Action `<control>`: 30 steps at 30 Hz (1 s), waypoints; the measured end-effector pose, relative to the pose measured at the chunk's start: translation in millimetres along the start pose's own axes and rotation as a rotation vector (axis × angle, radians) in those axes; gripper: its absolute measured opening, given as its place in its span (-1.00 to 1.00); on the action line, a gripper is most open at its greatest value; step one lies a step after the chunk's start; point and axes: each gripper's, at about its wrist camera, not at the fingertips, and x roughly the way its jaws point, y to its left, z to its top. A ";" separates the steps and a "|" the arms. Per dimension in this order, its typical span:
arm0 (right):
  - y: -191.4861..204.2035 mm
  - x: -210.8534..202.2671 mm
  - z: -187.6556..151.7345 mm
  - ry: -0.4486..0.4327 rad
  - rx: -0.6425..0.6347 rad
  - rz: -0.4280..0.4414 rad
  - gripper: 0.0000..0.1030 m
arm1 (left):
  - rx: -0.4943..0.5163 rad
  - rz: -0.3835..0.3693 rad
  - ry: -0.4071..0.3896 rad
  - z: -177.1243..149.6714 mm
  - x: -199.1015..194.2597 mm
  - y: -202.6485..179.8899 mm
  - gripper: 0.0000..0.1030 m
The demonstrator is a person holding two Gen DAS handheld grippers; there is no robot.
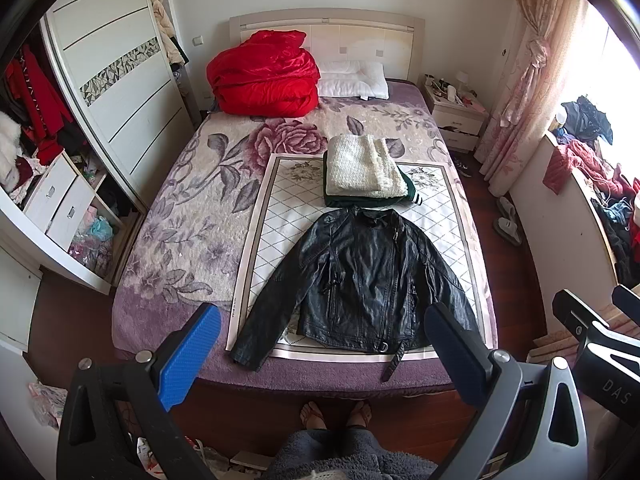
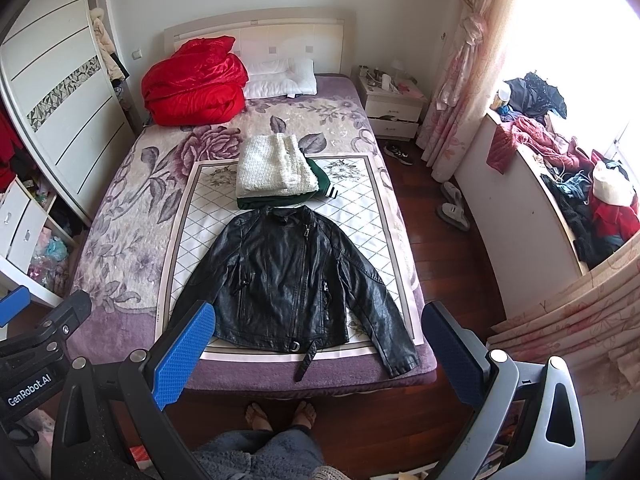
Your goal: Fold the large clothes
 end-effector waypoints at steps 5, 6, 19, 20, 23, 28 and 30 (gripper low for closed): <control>1.0 -0.2 4.8 0.000 0.001 0.002 1.00 | -0.005 -0.003 -0.001 2.0 1.1 -1.7 1.00; -0.3 0.7 4.8 0.001 0.001 0.003 1.00 | -0.005 -0.004 -0.001 3.4 1.2 -2.4 1.00; 27.7 17.3 20.9 0.017 0.015 -0.001 1.00 | 0.008 -0.018 0.014 10.7 14.8 1.0 1.00; 30.8 22.6 22.3 0.022 0.020 -0.002 1.00 | 0.009 -0.025 0.018 13.2 23.5 6.3 1.00; 35.7 41.9 28.0 0.040 0.053 0.000 1.00 | 0.015 -0.025 0.008 20.2 44.3 12.8 1.00; 7.1 125.0 20.1 0.101 0.200 0.078 1.00 | 0.035 -0.022 0.001 26.2 111.0 18.9 1.00; -14.5 169.7 7.4 0.154 0.277 0.084 0.88 | 0.043 -0.008 0.028 26.1 144.0 15.8 1.00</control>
